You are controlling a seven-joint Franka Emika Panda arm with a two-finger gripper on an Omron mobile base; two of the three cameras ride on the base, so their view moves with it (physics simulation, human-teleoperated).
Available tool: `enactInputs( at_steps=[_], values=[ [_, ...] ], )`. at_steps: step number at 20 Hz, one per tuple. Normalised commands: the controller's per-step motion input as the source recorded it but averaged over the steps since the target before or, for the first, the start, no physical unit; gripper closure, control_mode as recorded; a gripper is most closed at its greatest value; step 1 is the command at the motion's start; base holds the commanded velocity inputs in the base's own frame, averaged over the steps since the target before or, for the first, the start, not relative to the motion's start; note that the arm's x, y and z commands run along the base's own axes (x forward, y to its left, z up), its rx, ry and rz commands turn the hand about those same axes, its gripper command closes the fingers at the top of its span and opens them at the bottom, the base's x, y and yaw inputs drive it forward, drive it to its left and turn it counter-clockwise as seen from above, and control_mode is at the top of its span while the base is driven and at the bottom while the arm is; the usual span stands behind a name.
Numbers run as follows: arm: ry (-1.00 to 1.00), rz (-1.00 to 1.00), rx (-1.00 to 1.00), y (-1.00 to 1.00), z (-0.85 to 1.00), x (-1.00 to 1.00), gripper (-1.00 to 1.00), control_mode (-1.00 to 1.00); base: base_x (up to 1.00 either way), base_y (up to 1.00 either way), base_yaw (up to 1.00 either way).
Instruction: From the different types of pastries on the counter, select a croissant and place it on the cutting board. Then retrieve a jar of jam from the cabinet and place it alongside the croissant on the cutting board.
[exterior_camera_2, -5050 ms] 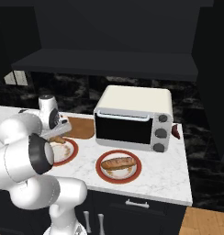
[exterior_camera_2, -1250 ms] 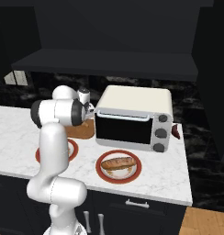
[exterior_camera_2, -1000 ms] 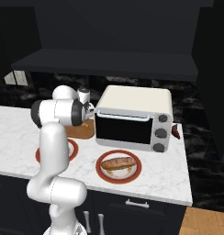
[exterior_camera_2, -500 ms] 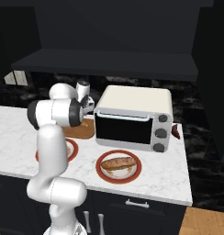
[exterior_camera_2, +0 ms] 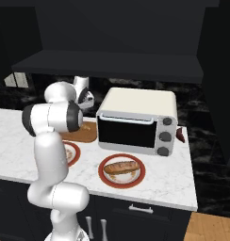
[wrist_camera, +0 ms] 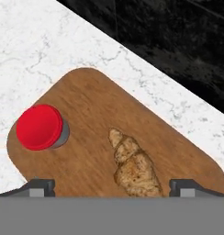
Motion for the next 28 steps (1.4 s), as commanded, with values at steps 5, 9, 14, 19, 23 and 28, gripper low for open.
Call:
enactInputs(
  at_steps=[5, 9, 14, 19, 23, 28],
  values=[
    [-0.18, -0.2, 0.0, 0.47, -0.02, -1.0, -1.0, -1.0, 0.0, 0.0, 0.0],
    [-0.28, -0.17, -0.01, 0.38, -0.06, -1.0, -1.0, -1.0, 0.0, 0.0, 0.0],
    [-0.28, -0.03, 0.0, 0.14, 0.09, -0.84, -1.0, -1.0, 0.0, 0.0, 0.0],
    [-0.18, -0.02, 0.04, 0.0, 0.9, -0.95, -1.0, -1.0, 0.0, 0.0, 0.0],
    [-0.22, -0.05, 0.0, 0.0, 0.38, -1.0, -1.0, -1.0, 0.0, 0.0, 0.0],
    [-0.21, -0.07, 0.0, 0.0, 0.01, -1.0, -1.0, -1.0, 0.0, 0.0, 0.0]
  ],
)
